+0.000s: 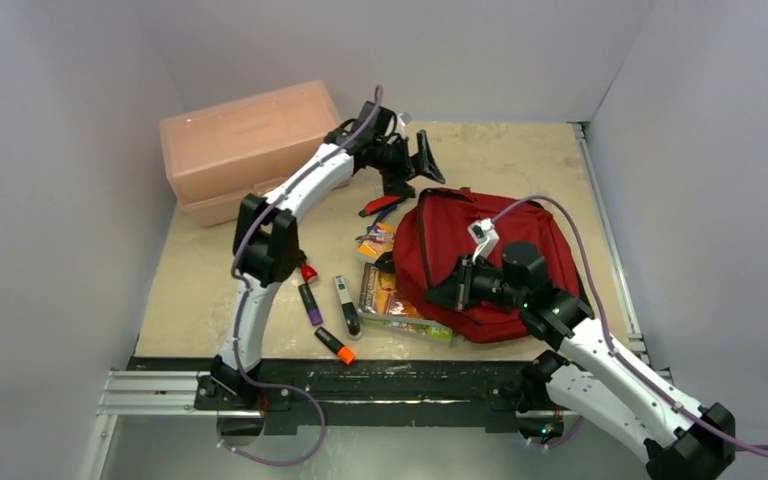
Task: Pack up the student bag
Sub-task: Unzip the student bag at the center of the board.
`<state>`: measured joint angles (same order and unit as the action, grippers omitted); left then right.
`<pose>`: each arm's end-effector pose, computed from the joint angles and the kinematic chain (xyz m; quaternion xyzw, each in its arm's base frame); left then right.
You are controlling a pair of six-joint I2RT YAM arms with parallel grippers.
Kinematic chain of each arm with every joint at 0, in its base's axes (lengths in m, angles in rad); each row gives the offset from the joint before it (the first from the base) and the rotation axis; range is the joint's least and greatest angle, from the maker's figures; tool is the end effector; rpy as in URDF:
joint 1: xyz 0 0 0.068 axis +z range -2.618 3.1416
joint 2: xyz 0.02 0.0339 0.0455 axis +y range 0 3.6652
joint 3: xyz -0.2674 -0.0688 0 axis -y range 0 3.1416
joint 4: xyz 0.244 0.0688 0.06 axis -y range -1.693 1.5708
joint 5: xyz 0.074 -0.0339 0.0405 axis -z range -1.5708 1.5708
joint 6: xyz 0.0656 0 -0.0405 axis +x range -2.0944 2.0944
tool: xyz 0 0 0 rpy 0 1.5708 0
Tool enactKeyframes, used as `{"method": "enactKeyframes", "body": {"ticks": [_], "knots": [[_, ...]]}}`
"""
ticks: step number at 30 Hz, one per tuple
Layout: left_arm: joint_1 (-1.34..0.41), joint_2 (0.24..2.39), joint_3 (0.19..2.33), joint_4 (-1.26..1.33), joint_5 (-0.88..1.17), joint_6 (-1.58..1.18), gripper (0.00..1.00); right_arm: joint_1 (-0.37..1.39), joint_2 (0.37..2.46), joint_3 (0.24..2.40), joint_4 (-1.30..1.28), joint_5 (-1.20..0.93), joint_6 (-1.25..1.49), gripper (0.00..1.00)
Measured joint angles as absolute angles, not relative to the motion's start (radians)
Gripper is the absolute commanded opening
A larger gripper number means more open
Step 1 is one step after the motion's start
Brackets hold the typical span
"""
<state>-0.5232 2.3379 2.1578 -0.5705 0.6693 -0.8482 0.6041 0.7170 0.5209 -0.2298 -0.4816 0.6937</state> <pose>0.4545 -0.3091 0.2358 -0.0109 0.8760 -0.4716 0.1007 0.1389 0.1328 0.2459 -0.0925 0.8213 0.4776 0.2980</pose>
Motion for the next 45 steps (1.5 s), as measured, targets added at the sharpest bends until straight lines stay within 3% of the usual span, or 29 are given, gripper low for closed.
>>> {"method": "enactKeyframes", "body": {"ticks": [3,7,8,12,14,17,21,26,29,38,45], "knots": [[-0.524,2.178,2.050,-0.701,0.491,-0.764,0.97,0.604,0.756,0.581,-0.216,-0.449,0.678,0.00],[-0.538,1.842,1.804,-0.774,0.265,-0.720,0.75,0.604,0.813,0.640,-0.209,-0.427,0.645,0.00],[-0.546,1.766,1.742,-0.768,0.239,-0.720,0.74,0.604,0.825,0.646,-0.209,-0.427,0.636,0.00],[-0.642,1.518,1.538,-0.721,0.197,-0.766,0.87,0.604,0.856,0.662,-0.224,-0.426,0.593,0.00],[-0.697,1.516,1.529,-0.703,0.204,-0.785,0.91,0.604,0.857,0.670,-0.232,-0.427,0.572,0.00],[-0.757,1.619,1.544,-0.671,0.216,-0.803,0.90,0.604,0.857,0.680,-0.233,-0.429,0.537,0.00],[-0.773,1.770,1.554,-0.677,0.201,-0.803,0.70,0.604,0.856,0.681,-0.234,-0.436,0.498,0.00],[-0.771,1.905,1.719,-0.759,0.168,-0.735,0.21,0.604,0.855,0.681,-0.236,-0.437,0.458,0.00],[-0.765,1.964,1.878,-0.787,0.149,-0.681,0.00,0.604,0.851,0.681,-0.257,-0.436,0.448,0.00],[-0.632,2.009,2.040,-0.821,0.242,-0.633,0.00,0.600,0.650,0.590,-0.317,-0.334,0.528,0.00],[-0.607,2.041,2.045,-0.843,0.321,-0.635,0.00,0.600,0.518,0.408,-0.305,-0.212,0.763,0.00]]}}
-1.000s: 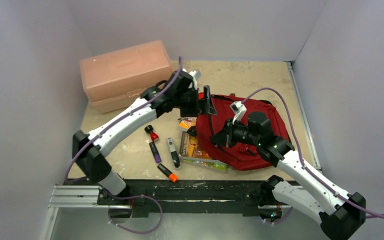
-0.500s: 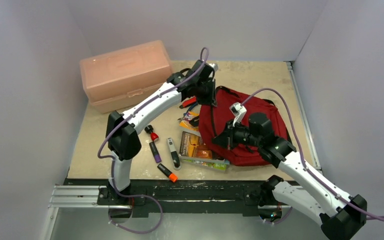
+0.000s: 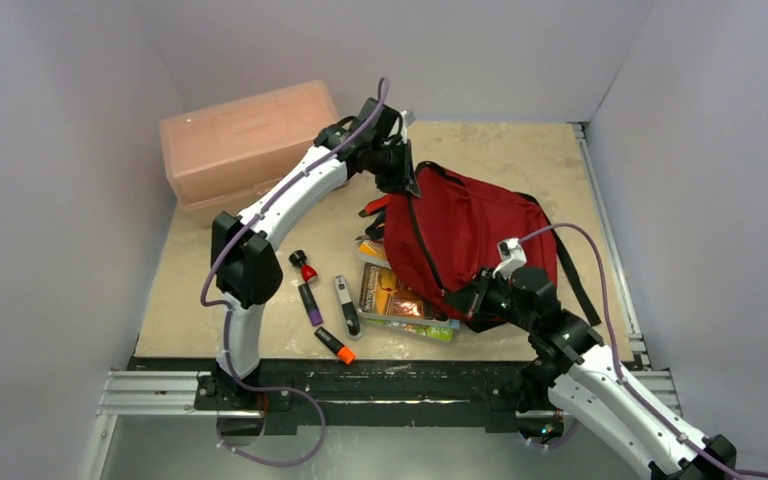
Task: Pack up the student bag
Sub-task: Unzip the student bag at the center of the board.
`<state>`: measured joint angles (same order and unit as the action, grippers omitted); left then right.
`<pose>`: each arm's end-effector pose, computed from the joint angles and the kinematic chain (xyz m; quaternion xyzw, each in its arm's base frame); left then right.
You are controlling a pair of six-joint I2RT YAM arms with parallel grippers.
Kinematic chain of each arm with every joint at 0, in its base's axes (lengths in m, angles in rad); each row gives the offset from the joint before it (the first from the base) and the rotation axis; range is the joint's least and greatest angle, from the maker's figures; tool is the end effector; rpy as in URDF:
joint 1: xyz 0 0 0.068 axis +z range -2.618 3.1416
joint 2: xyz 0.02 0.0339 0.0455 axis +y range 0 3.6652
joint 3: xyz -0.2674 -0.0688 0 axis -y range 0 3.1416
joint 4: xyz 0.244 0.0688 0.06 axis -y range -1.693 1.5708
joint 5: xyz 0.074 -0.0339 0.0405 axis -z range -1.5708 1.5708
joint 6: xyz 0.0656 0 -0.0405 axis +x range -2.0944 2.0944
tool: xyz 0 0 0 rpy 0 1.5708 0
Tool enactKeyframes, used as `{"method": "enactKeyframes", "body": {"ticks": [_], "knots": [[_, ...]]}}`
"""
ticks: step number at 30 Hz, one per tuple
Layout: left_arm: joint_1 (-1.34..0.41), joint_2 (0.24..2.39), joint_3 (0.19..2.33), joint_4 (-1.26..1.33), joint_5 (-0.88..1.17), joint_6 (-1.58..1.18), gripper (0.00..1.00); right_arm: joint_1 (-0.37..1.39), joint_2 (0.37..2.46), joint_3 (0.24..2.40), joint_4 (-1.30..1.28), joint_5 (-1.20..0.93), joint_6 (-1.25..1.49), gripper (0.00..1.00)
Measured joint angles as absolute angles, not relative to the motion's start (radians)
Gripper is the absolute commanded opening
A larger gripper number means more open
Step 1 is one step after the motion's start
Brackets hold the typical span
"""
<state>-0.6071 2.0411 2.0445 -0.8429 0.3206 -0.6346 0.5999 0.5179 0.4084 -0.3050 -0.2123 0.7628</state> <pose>0.3791 -0.2885 0.3113 0.0444 0.9226 -0.3266 0.2004 0.1269 0.1035 0.2232 0.0100 0.8347 0.4112 0.3662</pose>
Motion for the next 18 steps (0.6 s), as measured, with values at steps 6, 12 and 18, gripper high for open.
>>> {"method": "enactKeyframes", "body": {"ticks": [6,12,18], "knots": [[-0.606,2.042,2.045,-0.831,0.342,-0.635,0.00,0.602,0.530,0.376,-0.383,-0.093,0.897,0.07],[-0.600,2.041,2.039,-0.794,0.351,-0.644,0.00,0.604,0.532,0.497,-0.493,-0.020,0.833,0.44],[-0.598,2.026,1.990,-0.764,0.347,-0.641,0.00,0.605,0.636,0.662,-0.555,0.055,0.805,0.84]]}}
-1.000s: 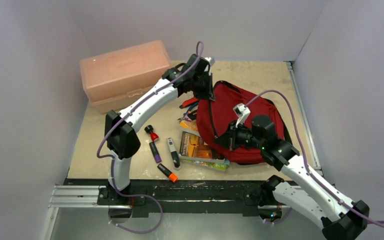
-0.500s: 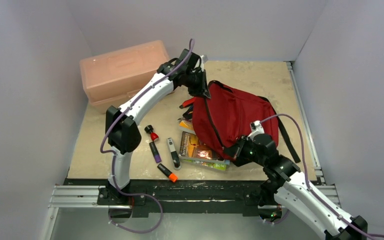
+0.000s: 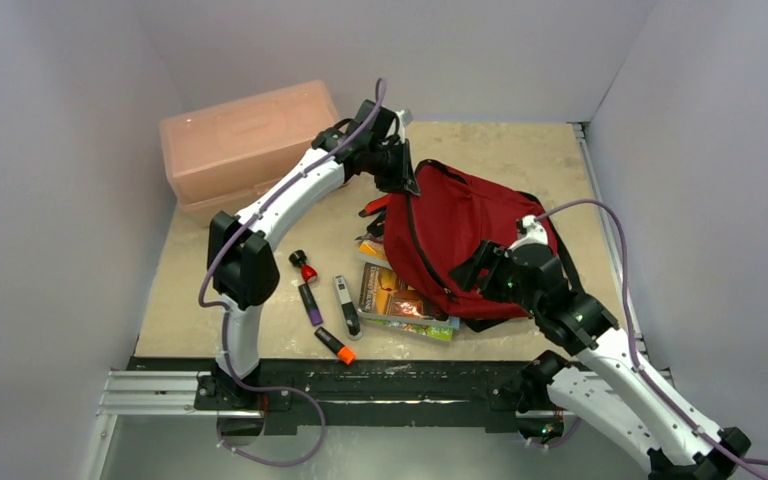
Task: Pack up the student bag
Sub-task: Unzip the student bag at the center of the board.
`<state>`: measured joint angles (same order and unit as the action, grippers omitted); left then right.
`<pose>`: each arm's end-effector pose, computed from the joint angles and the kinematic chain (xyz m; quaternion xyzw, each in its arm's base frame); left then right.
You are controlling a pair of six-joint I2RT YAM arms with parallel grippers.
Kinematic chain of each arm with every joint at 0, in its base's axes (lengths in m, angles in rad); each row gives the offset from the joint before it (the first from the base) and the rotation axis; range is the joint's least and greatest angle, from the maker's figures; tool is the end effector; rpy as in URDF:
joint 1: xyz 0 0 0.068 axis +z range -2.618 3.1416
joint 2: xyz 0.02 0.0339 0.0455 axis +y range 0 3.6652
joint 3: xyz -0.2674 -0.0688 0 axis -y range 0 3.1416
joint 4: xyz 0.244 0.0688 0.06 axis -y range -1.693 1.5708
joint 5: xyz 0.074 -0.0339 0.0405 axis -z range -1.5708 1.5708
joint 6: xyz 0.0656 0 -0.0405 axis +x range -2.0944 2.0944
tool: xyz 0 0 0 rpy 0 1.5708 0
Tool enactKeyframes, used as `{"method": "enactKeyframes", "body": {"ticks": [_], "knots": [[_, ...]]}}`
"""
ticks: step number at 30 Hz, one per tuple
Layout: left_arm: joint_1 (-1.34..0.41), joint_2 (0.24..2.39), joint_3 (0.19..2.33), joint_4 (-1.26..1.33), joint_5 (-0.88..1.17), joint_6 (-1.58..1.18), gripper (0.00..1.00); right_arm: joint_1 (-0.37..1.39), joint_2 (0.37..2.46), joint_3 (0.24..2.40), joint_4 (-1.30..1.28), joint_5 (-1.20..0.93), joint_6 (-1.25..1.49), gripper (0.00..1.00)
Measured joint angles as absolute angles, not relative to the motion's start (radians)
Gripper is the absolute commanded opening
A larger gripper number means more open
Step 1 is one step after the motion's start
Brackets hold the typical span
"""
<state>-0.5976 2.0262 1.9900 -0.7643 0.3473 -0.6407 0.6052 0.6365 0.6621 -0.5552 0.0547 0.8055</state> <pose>0.3827 -0.2875 0.3074 0.0452 0.9140 -0.3452 0.2084 0.1400 0.0925 0.2682 0.1002 0.8615 0.3043 0.3939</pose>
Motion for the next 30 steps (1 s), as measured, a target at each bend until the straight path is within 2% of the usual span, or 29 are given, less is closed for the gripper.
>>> {"method": "enactKeyframes", "body": {"ticks": [3,7,10,13,14,17,21,28,30], "knots": [[-0.598,2.018,1.981,-0.770,0.339,-0.625,0.00,0.607,0.658,0.689,-0.614,0.171,0.820,0.95],[-0.598,2.010,1.981,-0.778,0.332,-0.601,0.00,0.602,0.653,0.690,-0.664,0.295,0.892,0.93],[-0.598,2.008,1.981,-0.791,0.332,-0.582,0.00,0.579,0.603,0.642,-0.634,0.301,0.955,0.81],[-0.598,2.008,1.981,-0.801,0.332,-0.578,0.00,0.534,0.591,0.597,-0.611,0.290,0.985,0.45],[-0.598,2.008,1.981,-0.803,0.332,-0.577,0.00,0.511,0.602,0.579,-0.596,0.277,0.985,0.42],[-0.598,2.008,1.982,-0.805,0.332,-0.566,0.00,0.433,0.643,0.531,-0.573,0.237,0.986,0.42],[-0.598,2.008,1.982,-0.807,0.331,-0.560,0.00,0.380,0.665,0.485,-0.546,0.184,1.020,0.49],[-0.598,2.008,1.982,-0.809,0.332,-0.559,0.00,0.359,0.589,0.364,-0.469,0.112,1.291,0.51],[-0.598,2.008,1.982,-0.809,0.333,-0.559,0.00,0.358,0.573,0.339,-0.459,0.110,1.360,0.59]]}}
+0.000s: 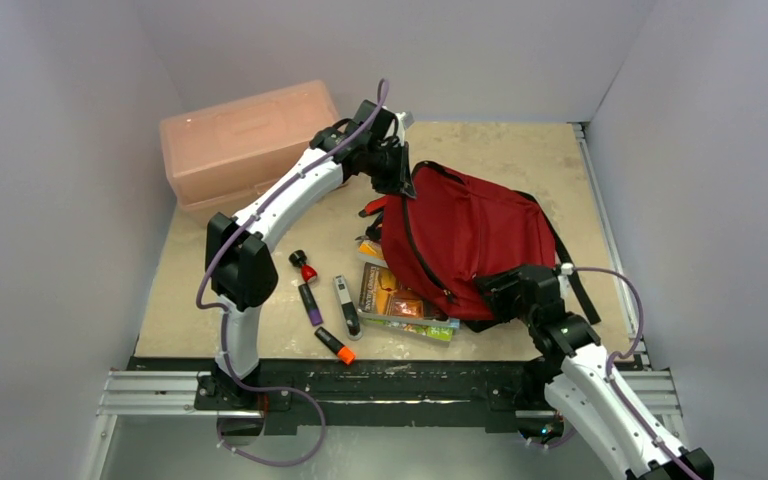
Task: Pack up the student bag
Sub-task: Unzip the student bag at the center of the board.
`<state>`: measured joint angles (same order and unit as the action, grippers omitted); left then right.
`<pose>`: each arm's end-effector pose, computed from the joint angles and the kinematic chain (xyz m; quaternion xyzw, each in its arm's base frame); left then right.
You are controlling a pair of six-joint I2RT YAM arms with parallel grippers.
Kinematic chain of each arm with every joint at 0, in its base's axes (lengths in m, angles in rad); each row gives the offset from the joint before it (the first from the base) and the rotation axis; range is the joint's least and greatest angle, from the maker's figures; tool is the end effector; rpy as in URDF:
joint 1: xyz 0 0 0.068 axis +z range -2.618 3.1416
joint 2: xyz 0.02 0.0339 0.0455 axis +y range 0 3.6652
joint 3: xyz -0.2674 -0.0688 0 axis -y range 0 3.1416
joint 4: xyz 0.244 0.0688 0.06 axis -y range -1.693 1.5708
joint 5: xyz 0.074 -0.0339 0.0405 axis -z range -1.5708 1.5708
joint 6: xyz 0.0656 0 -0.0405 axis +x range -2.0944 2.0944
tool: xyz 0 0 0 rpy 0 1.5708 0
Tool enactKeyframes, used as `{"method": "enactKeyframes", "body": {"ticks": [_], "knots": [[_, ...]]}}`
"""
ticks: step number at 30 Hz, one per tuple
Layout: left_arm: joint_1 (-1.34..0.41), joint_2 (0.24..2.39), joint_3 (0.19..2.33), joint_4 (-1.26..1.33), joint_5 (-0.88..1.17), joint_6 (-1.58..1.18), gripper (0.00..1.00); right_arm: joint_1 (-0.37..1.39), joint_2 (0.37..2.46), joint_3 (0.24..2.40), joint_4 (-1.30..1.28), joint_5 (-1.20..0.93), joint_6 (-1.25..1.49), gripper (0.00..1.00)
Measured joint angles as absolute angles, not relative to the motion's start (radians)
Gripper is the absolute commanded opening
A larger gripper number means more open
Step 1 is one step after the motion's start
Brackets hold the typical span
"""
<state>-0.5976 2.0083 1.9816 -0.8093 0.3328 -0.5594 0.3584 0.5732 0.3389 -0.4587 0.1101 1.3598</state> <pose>0.3765 -0.2822 0.3083 0.0771 0.9191 -0.3231 0.2121 0.1465 0.0472 0.1713 0.4544 0.7817 0.2888 0.3148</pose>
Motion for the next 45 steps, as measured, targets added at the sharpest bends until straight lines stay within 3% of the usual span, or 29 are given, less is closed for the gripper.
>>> {"method": "enactKeyframes", "body": {"ticks": [5,10,17,22,27,30,45], "knots": [[-0.598,2.008,1.982,-0.810,0.334,-0.559,0.00,0.357,0.546,0.319,-0.463,0.119,1.544,0.67],[-0.598,2.008,1.982,-0.809,0.334,-0.559,0.00,0.357,0.544,0.319,-0.437,0.132,1.563,0.54],[-0.598,2.008,1.982,-0.809,0.334,-0.559,0.00,0.358,0.588,0.319,-0.365,0.101,1.452,0.59],[-0.598,2.008,1.982,-0.809,0.336,-0.559,0.00,0.357,0.484,0.289,-0.353,0.102,1.505,0.59],[-0.598,2.008,1.982,-0.809,0.337,-0.559,0.00,0.358,0.329,0.274,-0.475,0.151,1.701,0.46],[-0.598,2.008,1.982,-0.809,0.338,-0.559,0.00,0.357,0.300,0.272,-0.532,0.194,1.793,0.44],[-0.605,2.008,1.982,-0.809,0.344,-0.560,0.00,0.352,0.651,0.271,-0.428,0.070,1.912,0.54]]}}
